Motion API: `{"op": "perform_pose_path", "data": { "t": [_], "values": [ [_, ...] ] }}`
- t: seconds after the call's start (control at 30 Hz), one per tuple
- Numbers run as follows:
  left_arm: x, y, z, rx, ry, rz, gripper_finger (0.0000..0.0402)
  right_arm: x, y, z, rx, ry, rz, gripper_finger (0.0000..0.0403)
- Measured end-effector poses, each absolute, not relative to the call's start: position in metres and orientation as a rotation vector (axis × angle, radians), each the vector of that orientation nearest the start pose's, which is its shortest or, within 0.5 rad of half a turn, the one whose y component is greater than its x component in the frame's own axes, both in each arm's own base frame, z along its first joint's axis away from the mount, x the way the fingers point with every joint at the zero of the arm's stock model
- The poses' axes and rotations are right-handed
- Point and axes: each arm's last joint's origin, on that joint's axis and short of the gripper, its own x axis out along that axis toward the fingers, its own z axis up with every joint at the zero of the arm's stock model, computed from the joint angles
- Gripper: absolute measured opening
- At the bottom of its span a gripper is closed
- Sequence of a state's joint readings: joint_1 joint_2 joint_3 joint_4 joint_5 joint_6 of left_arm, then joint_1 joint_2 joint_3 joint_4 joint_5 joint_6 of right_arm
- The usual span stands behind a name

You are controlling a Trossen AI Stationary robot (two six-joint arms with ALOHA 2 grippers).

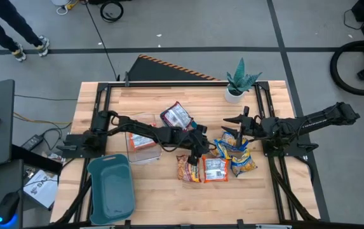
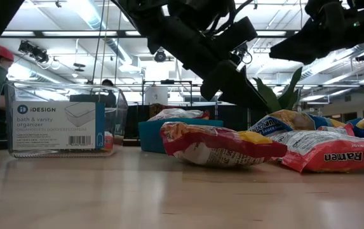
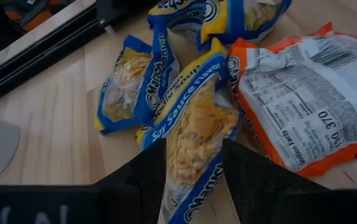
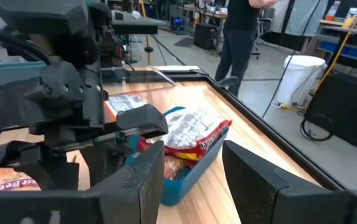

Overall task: Sort Maruchan noodles
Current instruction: Put the blue noodle pack into the green bin

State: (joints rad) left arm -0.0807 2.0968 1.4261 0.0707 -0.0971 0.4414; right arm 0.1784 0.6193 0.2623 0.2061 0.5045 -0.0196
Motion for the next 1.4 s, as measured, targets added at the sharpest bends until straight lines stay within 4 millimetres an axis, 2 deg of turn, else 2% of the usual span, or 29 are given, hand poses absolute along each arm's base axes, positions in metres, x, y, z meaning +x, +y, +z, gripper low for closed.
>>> {"op": "perform_pose_path", "data": {
  "t": [0.1, 0.27, 0.47, 0.97, 1.17, 1.4],
  "values": [
    [0.462, -0.034, 0.167, 0.498, 0.592, -0.123, 0.0160, 0.148, 0.013, 0.214, -0.072, 0.143, -0.320, 0.0168],
    [0.465, -0.033, 0.145, 0.508, 0.633, -0.132, 0.0160, 0.148, 0.013, 0.215, -0.072, 0.131, -0.319, 0.0168],
    [0.466, -0.030, 0.144, 0.543, 0.632, -0.076, 0.0153, 0.148, 0.013, 0.215, -0.074, 0.128, -0.319, 0.0168],
    [0.467, -0.030, 0.146, 0.542, 0.619, -0.074, 0.0032, 0.148, 0.013, 0.215, -0.087, 0.133, -0.318, 0.0169],
    [0.463, -0.028, 0.160, 0.537, 0.629, -0.069, 0.0013, 0.148, 0.011, 0.218, -0.125, 0.114, -0.380, 0.0169],
    [0.444, -0.024, 0.205, 0.534, 0.654, -0.041, 0.0016, 0.146, 0.009, 0.219, -0.188, 0.123, -0.474, 0.0169]
  ]
}}
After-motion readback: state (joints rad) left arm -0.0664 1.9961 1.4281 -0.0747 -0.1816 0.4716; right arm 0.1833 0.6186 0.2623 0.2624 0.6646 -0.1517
